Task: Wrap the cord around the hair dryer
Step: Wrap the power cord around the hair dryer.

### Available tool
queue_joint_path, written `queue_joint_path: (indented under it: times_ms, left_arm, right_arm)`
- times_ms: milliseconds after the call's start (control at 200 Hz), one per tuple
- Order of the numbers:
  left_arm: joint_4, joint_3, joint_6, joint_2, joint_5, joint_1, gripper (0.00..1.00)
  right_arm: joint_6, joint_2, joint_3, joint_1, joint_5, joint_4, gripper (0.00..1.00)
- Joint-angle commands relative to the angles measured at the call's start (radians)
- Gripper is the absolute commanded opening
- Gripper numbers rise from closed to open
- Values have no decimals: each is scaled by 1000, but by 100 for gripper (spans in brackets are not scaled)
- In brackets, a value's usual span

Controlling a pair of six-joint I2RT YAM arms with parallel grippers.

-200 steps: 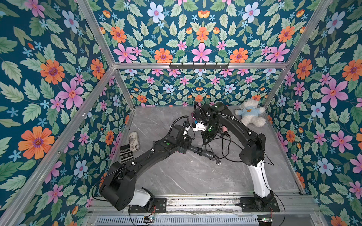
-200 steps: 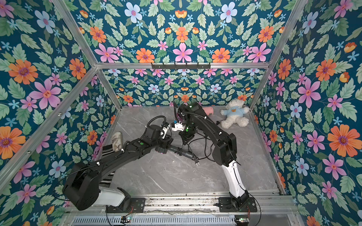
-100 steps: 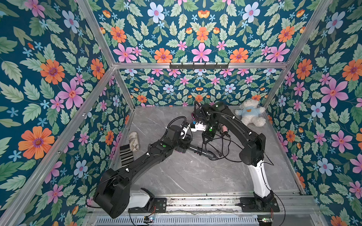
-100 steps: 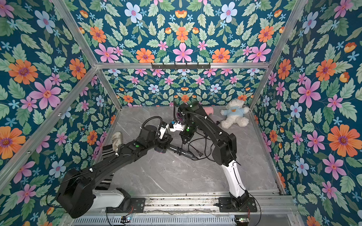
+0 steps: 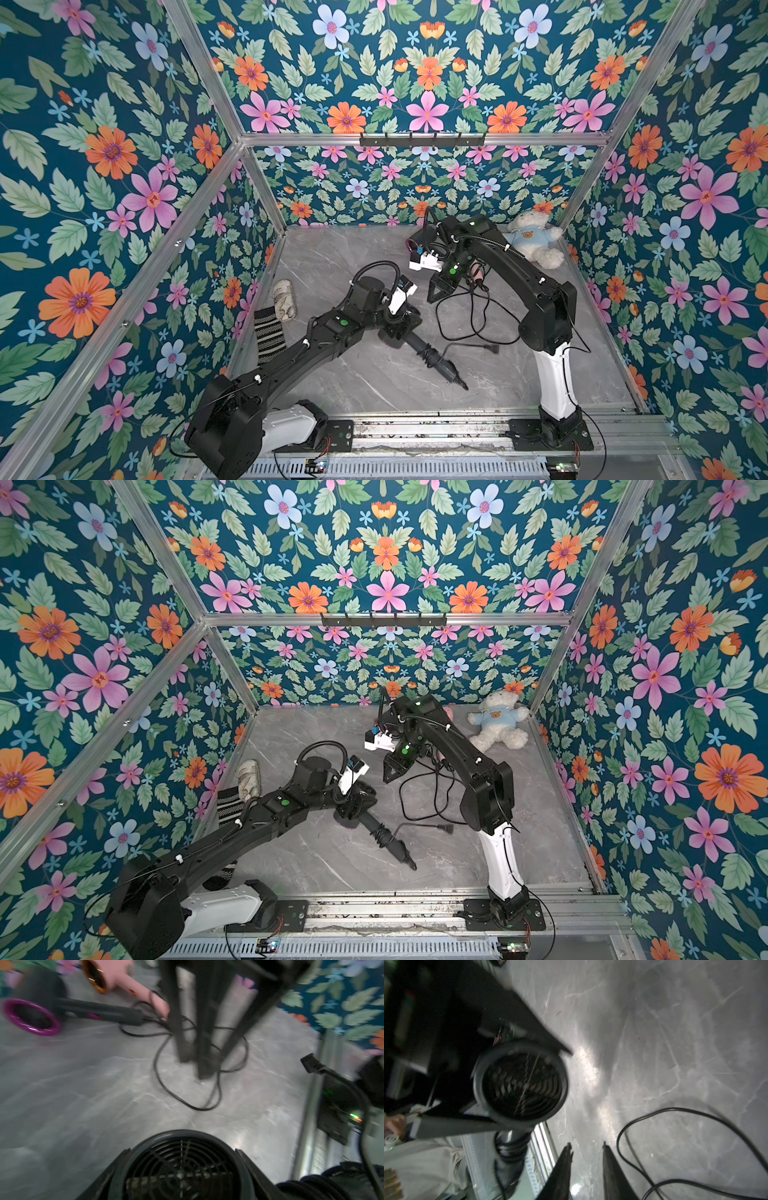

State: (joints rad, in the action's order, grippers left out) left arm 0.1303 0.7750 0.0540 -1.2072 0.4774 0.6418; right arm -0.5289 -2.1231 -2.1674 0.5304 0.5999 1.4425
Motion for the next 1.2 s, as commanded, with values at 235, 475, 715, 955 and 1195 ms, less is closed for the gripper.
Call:
queue_joint_path:
  times_ms: [235, 475, 715, 955, 1195]
  left_arm:
    - [-65, -14, -86, -30, 51, -33, 0]
    - [61, 72, -170, -118, -57, -128, 0]
    - [145, 139, -292, -193, -277, -193, 0]
    - [90, 134, -371, -231, -278, -234, 0]
    - [74, 139, -451, -244, -339, -249, 0]
  right_arm:
    - [97, 137, 179, -104, 111, -221, 37]
    - [346, 333, 453, -190, -13, -473, 37]
    - [626, 584, 770, -121, -277, -548, 40]
    - [799, 718, 1123, -68, -200, -751, 41]
    - [918, 682, 1131, 139, -453, -685, 42]
